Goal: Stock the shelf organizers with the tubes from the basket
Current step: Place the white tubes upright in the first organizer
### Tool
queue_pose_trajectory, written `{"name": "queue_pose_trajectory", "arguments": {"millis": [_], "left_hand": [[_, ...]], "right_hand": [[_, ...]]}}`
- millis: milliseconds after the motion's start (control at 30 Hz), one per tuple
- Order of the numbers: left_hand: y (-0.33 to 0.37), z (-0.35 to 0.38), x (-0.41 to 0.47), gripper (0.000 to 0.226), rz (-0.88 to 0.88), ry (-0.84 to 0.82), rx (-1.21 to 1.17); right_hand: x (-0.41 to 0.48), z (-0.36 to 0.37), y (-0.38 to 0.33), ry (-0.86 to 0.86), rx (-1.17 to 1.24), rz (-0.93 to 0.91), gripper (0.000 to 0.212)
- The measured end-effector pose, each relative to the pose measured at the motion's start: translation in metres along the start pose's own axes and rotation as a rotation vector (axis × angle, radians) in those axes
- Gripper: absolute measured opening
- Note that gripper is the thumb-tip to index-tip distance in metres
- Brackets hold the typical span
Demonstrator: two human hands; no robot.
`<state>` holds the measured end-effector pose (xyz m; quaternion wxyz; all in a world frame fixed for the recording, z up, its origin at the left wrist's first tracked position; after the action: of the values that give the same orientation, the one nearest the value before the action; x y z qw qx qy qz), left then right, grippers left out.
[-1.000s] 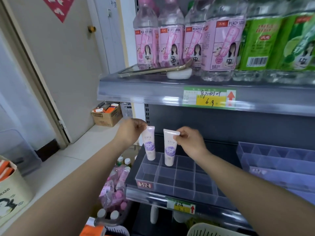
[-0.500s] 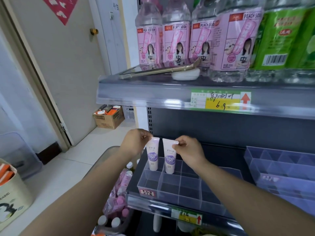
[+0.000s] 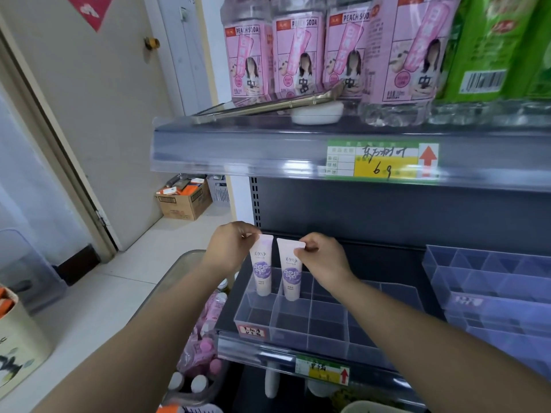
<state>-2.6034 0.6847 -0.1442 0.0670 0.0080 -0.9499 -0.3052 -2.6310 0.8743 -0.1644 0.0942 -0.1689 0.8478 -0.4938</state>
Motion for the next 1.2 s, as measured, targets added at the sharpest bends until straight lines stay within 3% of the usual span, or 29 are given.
{"name": "queue_pose_trajectory", "arguments": {"millis": [233, 567, 933, 1200], "left_hand": [[0.002, 0.001, 0.0, 0.02, -0.014, -0.03, 0.027], [0.008, -0.006, -0.007, 0.032, -0.06, -0.062, 0.055], [0.063, -0.01, -0.05, 0.047, 0.095, -0.047, 0.227], [0.11, 0.024, -0.096, 0.065, 0.181, -0.036, 0.627]], "right_hand": [[0.0, 0.002, 0.003, -0.019, 0.007, 0.002, 0.009], [-0.008, -0.01, -0.011, -0.042, 0.005, -0.07, 0.027], [-0.065, -0.04, -0.024, -0.077, -0.501, -0.06, 0.055], [-0.125, -0.06, -0.008, -0.049, -0.763, -0.052, 0.068]]}}
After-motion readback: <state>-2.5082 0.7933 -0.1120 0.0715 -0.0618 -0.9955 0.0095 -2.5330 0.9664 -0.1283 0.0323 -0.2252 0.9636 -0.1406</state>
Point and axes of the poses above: each hand's wrist, its own x-axis towards the middle knuckle, its own z-axis out of the palm, y = z × x, the point moved 1 cm from there along x, towards the middle knuckle, and after that the axes turned 15 degrees about -y, right-handed, at the moved point
